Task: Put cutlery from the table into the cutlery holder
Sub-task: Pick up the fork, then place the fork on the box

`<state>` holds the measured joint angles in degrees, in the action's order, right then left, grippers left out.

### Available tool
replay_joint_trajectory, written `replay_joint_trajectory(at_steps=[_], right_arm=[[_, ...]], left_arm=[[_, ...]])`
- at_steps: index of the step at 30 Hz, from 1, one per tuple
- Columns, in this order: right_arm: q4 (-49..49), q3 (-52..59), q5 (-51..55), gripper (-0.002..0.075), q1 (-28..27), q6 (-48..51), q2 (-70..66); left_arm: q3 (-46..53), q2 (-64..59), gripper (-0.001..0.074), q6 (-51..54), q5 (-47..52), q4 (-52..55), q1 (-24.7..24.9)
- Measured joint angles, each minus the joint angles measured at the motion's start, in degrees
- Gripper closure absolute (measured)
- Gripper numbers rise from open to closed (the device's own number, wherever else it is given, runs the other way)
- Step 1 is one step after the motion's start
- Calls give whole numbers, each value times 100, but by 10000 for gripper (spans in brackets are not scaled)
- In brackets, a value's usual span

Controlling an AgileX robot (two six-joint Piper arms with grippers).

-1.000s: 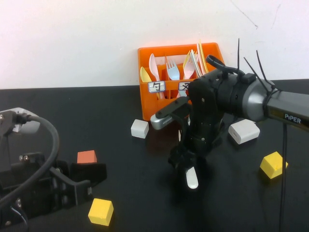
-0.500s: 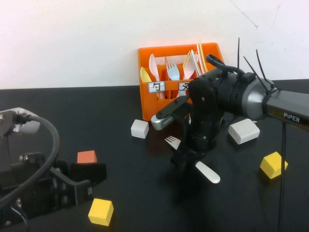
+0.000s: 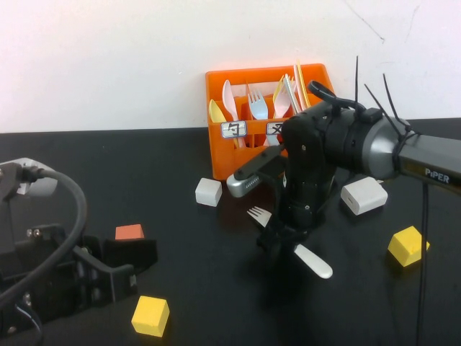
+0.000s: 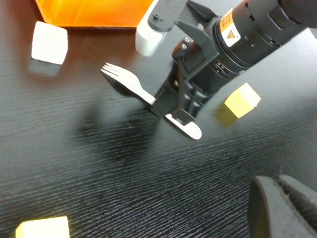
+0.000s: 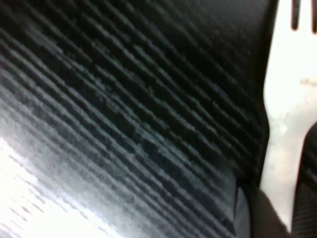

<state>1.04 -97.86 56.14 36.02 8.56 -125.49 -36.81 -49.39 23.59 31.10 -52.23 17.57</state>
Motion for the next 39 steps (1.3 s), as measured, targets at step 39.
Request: replay_joint_trajectory(at_steps=[39], right_arm=[[-658, 59, -2918, 587, 0, 1008, 1982]], left_arm=[[0, 0, 736, 47, 137, 263, 0]])
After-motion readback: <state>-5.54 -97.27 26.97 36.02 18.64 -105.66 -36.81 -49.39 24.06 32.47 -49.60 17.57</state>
